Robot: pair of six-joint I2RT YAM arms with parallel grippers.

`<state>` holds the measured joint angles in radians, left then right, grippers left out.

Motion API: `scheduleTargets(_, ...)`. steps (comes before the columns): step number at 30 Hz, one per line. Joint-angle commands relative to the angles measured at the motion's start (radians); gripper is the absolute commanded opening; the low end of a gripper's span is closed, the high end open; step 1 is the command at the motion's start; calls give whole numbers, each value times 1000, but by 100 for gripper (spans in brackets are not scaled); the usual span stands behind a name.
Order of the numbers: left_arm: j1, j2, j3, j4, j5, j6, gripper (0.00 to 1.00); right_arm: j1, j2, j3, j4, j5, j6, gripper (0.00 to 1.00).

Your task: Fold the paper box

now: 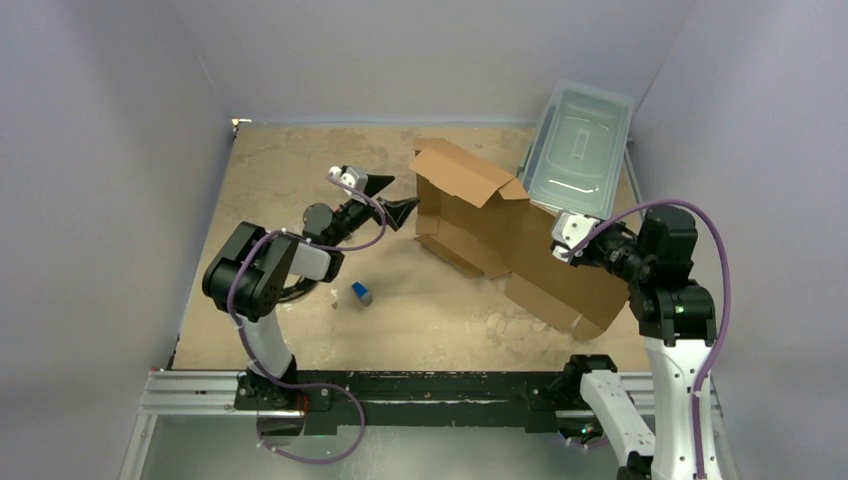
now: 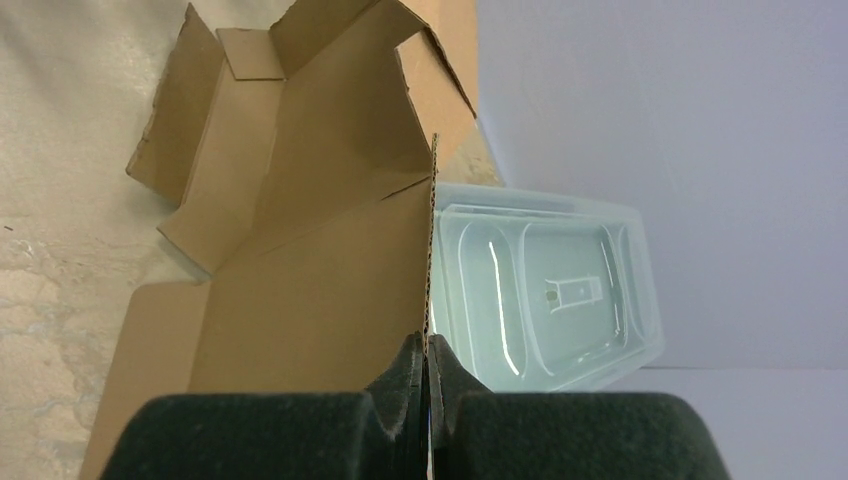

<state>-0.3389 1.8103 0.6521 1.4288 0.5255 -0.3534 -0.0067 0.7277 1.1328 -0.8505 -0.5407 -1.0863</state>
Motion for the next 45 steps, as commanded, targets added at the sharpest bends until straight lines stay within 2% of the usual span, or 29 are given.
scheduleTargets(1, 8, 56, 42, 113, 9, 34, 90, -1, -3, 28, 24, -18, -12, 0)
scheduleTargets(4, 8, 109, 114, 122, 55, -5, 86, -1, -7, 30, 18, -25, -9, 0)
scheduleTargets(10, 8, 180, 209, 80, 84, -26, 83, -1, -10, 22, 12, -35, -8, 0)
scheduleTargets(15, 8, 246, 299, 50, 125, -70, 72, -1, -7, 11, 18, -44, -6, 0)
scheduleTargets(20, 6, 298, 361, 72, 164, -139, 49, -2, 2, 4, 23, -51, 4, 0)
scheduleTargets(22, 7, 304, 359, 111, 177, -169, 34, -1, 8, 2, 30, -49, 14, 0)
scheduleTargets(25, 8, 277, 327, 155, 174, -179, 3, -1, 18, 5, 54, -35, 56, 0)
scheduleTargets(26, 8, 259, 311, 161, 165, -176, 0, -1, 20, 7, 66, -28, 75, 0)
scheduleTargets(33, 1, 58, 104, 192, -11, -119, 0, -1, 62, 16, 188, 59, 309, 0)
scheduleTargets(42, -137, -214, -116, -15, -277, 102, 0, -1, 108, -9, 235, -1, 473, 0)
scheduleTargets(45, -152, -255, -174, -11, -337, 103, 0, -1, 107, -32, 241, -13, 489, 6)
